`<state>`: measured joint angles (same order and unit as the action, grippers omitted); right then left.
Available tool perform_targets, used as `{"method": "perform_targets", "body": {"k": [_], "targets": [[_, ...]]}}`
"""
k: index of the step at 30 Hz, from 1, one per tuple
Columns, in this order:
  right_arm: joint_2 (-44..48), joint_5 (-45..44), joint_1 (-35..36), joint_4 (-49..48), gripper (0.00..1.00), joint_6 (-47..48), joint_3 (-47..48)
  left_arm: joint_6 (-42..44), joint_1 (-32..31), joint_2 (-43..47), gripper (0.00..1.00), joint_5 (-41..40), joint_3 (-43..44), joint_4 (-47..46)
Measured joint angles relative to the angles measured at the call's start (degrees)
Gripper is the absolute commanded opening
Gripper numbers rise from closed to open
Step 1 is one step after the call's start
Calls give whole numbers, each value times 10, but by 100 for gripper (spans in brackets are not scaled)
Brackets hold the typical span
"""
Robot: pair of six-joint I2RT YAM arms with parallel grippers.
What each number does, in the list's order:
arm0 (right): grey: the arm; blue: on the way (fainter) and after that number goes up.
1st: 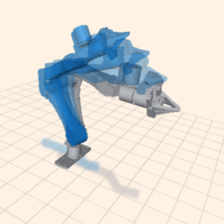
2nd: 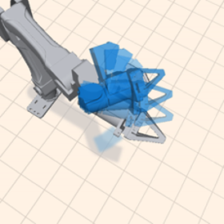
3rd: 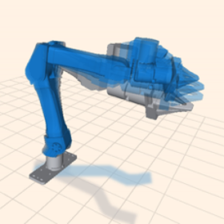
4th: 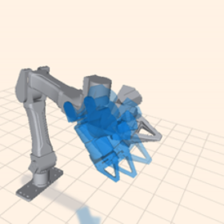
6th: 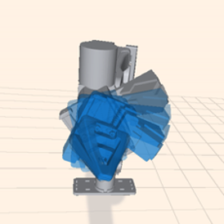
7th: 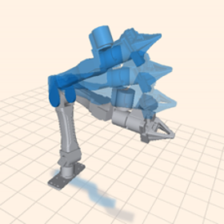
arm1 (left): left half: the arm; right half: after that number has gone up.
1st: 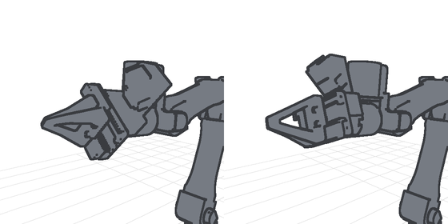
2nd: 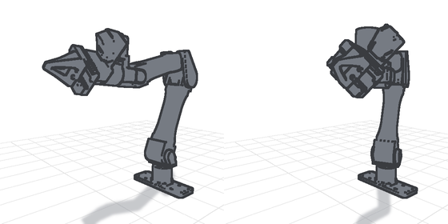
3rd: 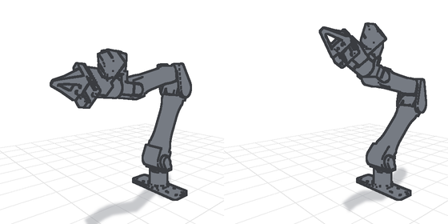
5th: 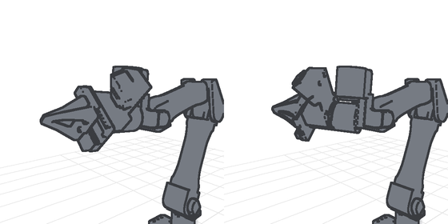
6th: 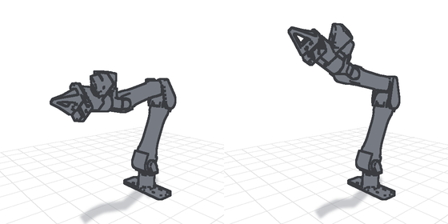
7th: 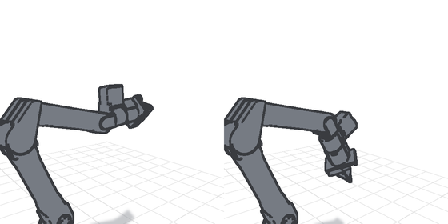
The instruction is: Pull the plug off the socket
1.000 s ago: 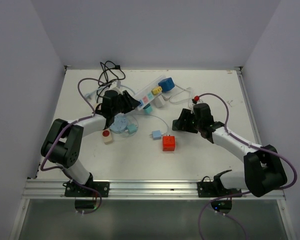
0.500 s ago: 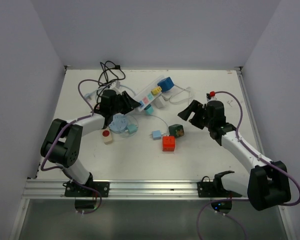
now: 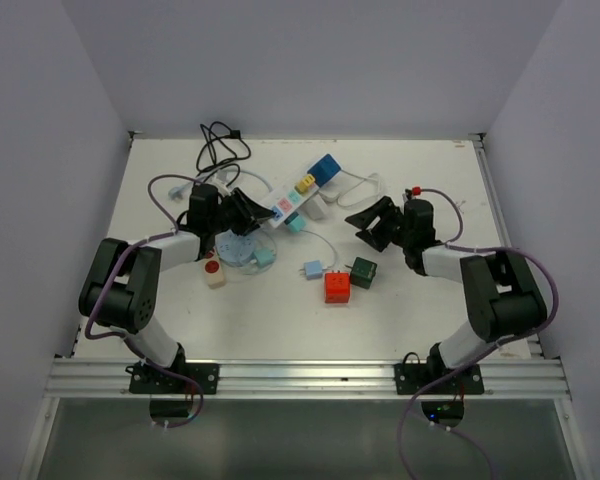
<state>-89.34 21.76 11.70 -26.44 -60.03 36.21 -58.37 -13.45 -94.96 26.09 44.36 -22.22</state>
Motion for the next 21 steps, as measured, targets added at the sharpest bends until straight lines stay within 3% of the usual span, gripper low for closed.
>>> {"method": "perform_targets", "body": {"k": [10, 17, 21], "targets": [[-175, 37, 16, -140, 77, -63, 88, -10, 7, 0, 0, 19, -2, 0], [-173, -36, 98, -10, 79, 158, 210, -6, 12, 0, 0, 23, -2, 4], [-167, -67, 134, 28, 78, 268, 230, -2, 14, 0, 0, 25, -2, 6]]}}
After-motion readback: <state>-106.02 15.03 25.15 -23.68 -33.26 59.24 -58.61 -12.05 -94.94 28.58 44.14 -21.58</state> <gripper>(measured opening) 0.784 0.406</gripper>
